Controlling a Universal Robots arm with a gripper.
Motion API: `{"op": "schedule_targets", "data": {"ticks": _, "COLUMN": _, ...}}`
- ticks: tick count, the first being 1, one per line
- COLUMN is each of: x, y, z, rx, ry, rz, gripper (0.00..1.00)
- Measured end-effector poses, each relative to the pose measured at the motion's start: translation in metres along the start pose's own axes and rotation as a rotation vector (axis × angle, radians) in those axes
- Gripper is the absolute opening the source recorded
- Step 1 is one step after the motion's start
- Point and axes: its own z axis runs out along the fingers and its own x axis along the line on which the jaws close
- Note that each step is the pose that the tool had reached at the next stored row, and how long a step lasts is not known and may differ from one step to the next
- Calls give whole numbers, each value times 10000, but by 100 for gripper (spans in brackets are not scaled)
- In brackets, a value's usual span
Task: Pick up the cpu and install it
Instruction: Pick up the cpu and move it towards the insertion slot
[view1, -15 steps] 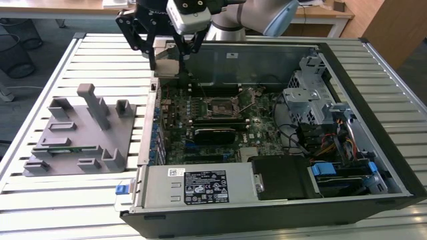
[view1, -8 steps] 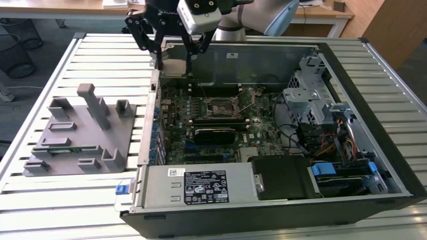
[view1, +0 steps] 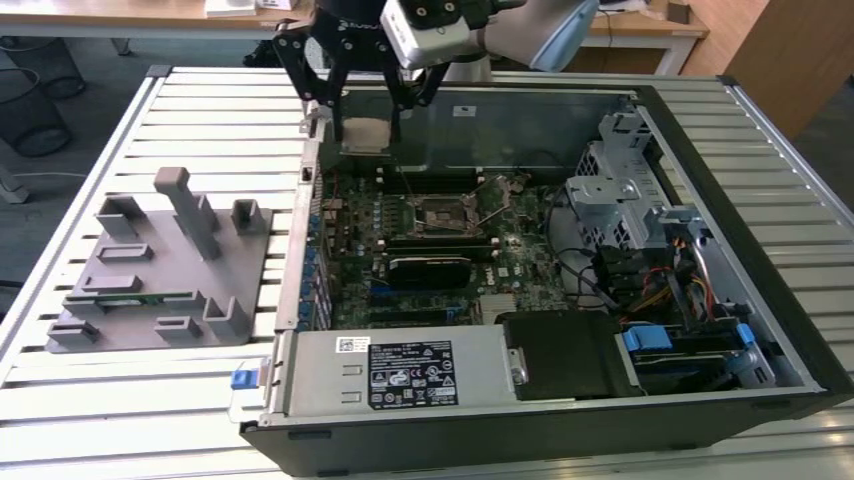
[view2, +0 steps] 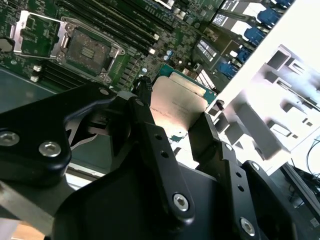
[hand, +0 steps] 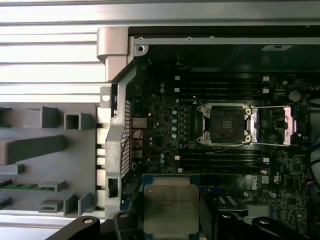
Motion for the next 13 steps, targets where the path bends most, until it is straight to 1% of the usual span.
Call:
{"op": "schedule_targets", "data": {"ticks": 5, "x": -66, "y": 27, "z": -3, "rx": -9, "ry": -6, "rz": -22, "gripper": 54}}
{"op": "schedule_targets", "data": {"ticks": 7, "x": -78, "y": 59, "z": 0, "rx": -9, "ry": -49, "rz": -32, "gripper": 54}}
{"op": "schedule_targets", "data": {"ticks": 9, "x": -84, "y": 88, "z": 3, "rx": -9, "ry": -139, "rz": -43, "gripper": 54}}
{"op": "schedule_targets", "data": {"ticks": 10, "x": -87, "y": 102, "z": 4, "rx": -8, "ry": -201, "rz": -47, "gripper": 54}}
{"op": "schedule_targets", "data": {"ticks": 11, "x": -89, "y": 116, "z": 6, "rx": -8, "ry": -273, "rz": -52, "gripper": 54}}
{"op": "schedule_targets", "data": {"ticks": 13, "x": -93, "y": 143, "z": 9, "rx": -9, "ry": -453, "rz": -63, "gripper": 54}}
